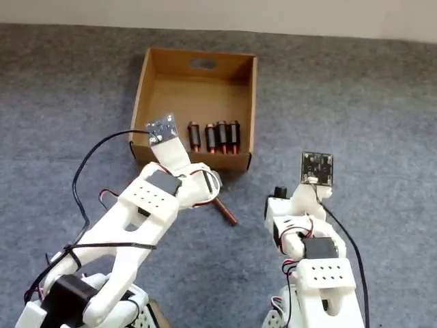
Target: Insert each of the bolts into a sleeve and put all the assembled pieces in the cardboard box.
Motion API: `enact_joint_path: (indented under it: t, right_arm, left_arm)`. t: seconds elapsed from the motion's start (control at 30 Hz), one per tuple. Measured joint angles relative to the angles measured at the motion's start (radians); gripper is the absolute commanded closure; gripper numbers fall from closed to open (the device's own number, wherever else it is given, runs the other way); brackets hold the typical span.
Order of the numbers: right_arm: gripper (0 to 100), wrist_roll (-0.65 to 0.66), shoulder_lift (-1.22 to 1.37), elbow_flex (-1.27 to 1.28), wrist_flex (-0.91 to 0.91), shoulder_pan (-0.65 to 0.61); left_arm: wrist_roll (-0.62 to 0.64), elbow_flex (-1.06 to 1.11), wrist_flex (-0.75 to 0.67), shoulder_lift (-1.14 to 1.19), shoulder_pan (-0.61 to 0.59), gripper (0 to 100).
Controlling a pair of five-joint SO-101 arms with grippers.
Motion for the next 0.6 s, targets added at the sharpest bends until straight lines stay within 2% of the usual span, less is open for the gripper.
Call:
enact_joint_path:
  t: [0.43, 0.6]
  right_arm:
    - [99.2, 0.000, 0.000, 0.000, 0.000, -0.002]
    - [99.2, 0.000, 0.000, 0.000, 0.000, -0.002]
  left_arm:
    - [0.006, -0.031, -0.003, 0.021, -0.002, 77]
    - [0.006, -0.189, 0.112, 0.199, -0.003, 77]
